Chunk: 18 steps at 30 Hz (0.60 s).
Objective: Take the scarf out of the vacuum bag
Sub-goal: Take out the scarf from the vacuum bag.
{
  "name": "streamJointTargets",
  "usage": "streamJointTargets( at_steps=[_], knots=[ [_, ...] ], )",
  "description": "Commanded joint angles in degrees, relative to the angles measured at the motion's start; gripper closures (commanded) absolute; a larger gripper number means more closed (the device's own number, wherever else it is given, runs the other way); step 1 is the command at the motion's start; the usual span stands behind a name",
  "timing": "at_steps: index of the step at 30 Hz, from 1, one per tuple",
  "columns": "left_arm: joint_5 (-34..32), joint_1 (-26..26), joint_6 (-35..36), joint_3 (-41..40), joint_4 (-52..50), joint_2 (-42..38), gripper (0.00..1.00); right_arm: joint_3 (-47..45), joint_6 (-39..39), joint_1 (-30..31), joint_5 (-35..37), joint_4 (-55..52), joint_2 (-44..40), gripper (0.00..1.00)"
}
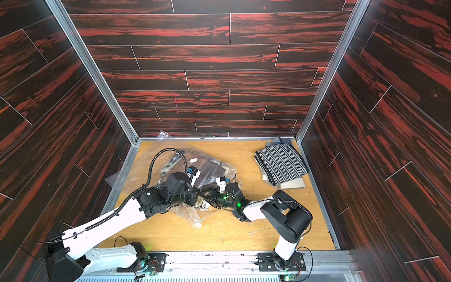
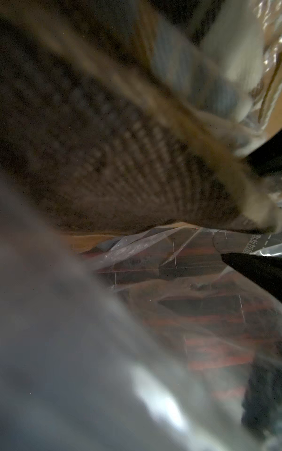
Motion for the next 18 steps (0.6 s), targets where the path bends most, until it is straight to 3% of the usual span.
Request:
streamJointTargets(
  at_steps=[1,7,13,18],
  knots=[
    [-0.8,-0.2,0.6,-0.6,-1.4,-1.9,1.0,1.8,1.1,0.5,-0.5,2.0,1.6,0.61],
    [-1.3,-0.2,0.9,-0.5,-1.7,-2.1,1.0,5.1,-2.7,0.4,-0.8,-5.8,-2.1,0.81],
    [-2.2,-0.2,0.9,-0.7,-1.7,-3.1,1.0,9.9,-10.3,0.4,-0.2,-20.8,-7.6,0.87],
    [-2.5,-0.2,0.4,-0.8,-1.6,-3.6,1.0,10.9,-11.3,0.4,-0.6,-23.1,-8.1,0.92]
  ],
)
